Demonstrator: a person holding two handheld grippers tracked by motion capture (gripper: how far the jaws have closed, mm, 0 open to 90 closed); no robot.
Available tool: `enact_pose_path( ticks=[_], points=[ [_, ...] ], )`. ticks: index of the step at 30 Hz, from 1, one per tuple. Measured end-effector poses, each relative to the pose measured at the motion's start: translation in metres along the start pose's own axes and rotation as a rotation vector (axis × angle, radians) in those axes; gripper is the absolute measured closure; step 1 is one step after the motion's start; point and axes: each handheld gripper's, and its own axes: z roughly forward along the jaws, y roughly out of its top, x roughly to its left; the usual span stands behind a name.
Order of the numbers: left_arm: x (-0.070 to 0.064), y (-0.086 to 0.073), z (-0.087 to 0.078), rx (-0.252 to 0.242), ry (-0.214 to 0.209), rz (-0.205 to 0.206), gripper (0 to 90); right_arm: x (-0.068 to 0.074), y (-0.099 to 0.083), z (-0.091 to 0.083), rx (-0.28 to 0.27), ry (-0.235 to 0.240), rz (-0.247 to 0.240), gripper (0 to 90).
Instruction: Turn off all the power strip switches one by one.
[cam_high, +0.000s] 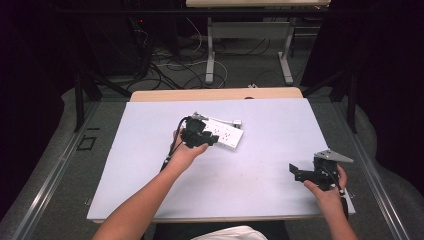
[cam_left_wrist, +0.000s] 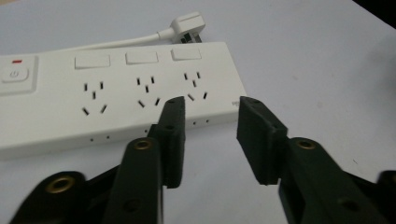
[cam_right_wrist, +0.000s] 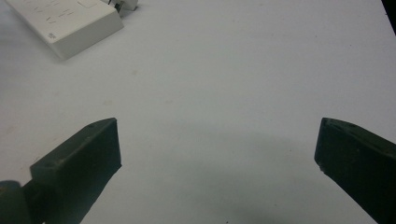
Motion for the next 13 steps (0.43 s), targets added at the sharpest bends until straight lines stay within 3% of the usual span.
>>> enact_pose_path(
  ticks=[6, 9, 10, 13],
  points=[
    [0.013, -0.025, -0.019, -0.047, 0.026, -0.019, 38.7, 0.001, 0.000, 0.001, 0.004, 0.003, 0.003, 0.0],
    [0.018, -0.035, -0.025, -0.095, 0.046, 0.006, 37.2, 0.002, 0.000, 0.001, 0.007, -0.001, 0.001, 0.0],
    [0.019, -0.038, -0.028, -0.113, 0.059, -0.006, 35.9, 0.002, 0.000, 0.001, 0.006, 0.004, -0.005, 0.0],
    [0.023, -0.044, -0.034, -0.120, 0.073, -0.004, 32.4, 0.003, 0.000, 0.002, 0.006, 0.003, -0.004, 0.0]
  ],
)
